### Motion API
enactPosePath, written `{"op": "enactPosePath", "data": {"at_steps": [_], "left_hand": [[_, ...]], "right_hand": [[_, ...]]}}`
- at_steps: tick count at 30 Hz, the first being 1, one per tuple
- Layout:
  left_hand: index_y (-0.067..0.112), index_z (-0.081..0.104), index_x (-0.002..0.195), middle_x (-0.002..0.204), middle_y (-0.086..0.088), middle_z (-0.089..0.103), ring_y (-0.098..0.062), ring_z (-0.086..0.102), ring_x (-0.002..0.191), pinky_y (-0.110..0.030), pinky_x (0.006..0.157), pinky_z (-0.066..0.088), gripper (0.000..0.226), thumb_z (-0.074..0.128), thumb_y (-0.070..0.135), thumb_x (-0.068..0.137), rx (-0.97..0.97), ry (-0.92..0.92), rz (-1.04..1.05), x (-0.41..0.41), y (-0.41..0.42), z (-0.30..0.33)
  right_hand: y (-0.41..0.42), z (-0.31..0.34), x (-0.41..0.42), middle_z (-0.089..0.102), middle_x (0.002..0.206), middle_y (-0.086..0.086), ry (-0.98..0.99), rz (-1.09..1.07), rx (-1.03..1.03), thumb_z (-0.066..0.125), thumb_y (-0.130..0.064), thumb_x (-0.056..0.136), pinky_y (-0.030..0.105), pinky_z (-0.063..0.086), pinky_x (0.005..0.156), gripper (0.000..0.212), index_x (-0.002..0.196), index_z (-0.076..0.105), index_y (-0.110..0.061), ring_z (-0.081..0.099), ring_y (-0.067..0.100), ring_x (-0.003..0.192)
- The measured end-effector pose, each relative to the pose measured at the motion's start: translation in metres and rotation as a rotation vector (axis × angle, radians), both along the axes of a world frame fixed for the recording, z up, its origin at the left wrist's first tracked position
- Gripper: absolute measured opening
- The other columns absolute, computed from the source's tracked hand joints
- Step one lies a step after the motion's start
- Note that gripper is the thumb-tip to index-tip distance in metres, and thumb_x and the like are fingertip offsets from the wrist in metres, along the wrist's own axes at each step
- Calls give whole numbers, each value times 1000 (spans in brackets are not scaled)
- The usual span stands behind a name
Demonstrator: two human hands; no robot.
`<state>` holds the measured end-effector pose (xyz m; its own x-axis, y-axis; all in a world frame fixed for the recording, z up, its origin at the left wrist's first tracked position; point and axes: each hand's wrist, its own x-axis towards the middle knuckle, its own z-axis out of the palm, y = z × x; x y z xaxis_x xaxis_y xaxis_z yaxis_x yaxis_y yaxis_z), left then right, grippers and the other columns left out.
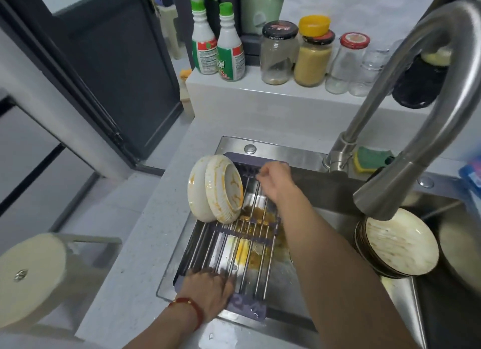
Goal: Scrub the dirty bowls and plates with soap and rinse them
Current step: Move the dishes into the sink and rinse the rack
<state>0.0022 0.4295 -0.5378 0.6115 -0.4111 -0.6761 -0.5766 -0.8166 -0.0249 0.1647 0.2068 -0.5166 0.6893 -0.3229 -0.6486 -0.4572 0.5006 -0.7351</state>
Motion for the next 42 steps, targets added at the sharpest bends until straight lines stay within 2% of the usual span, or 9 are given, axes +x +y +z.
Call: {"op": "enactPosePath", "data": {"at_steps": [4,7,10,14,18,25,32,37,42], "left_hand": [[16,51,136,132,-9,63,-29,59,124,-45,110,45,43,20,35,114,-1,92,4,7,-10,9],[19,57,130,131,-7,63,-26,58,124,-47,112,43,43,24,41,112,-91,150,104,6,-8,6],[22,63,115,114,-2,66,-19,65,103,-38,97,54,29,44,41,107,-395,71,374,14,5,2],[16,50,98,97,-4,56,-18,52,81,-18,65,37,12,62,12,95,-866,-455,719,62,11,22],[14,47,111,98,-3,61,-14,59,79,-23,59,42,21,59,30,104,-1014,-272,1165,104,10,40],[20,59,103,100,-9,68,-27,69,95,-51,94,59,10,50,26,104,-1053,55,1347,104,9,24],[8,64,101,97,-11,71,-20,65,81,-34,71,56,30,49,33,105,-966,-64,1141,95,-16,35],[12,60,125,114,-16,72,-35,73,99,-54,72,64,44,53,47,101,-1056,336,1414,81,-53,35],[3,65,121,99,-13,75,-28,72,76,-38,55,61,25,62,10,98,-1012,781,1442,35,-117,23]], "right_hand": [[-9,-7,16,57,90,26,-54,-17,55,52,10,87,54,48,106,13,82,54,-2,56,24,73],[-8,-4,2,56,97,14,-35,127,49,57,-3,91,58,39,114,6,97,57,-3,62,21,103],[19,18,-12,60,130,7,21,429,-214,65,-34,93,52,51,100,49,134,55,-10,58,27,118],[102,34,-19,32,162,16,-12,712,-665,68,-78,73,53,39,114,116,161,15,-23,41,38,142],[152,33,-23,-6,164,31,191,761,-1010,64,-55,92,63,33,114,114,158,-25,-25,22,55,145],[114,42,-35,44,139,30,196,556,-1224,57,-12,101,34,46,73,90,159,-10,0,64,37,107],[62,53,-67,52,134,24,189,451,-1070,52,-4,99,39,46,82,75,160,9,-2,57,40,116],[-12,44,-146,66,123,-4,-31,346,-686,46,-8,87,43,51,102,53,137,52,-26,62,22,116],[-102,39,-241,77,106,-1,-42,342,-372,44,9,88,36,63,73,55,127,62,-25,75,20,97]]}}
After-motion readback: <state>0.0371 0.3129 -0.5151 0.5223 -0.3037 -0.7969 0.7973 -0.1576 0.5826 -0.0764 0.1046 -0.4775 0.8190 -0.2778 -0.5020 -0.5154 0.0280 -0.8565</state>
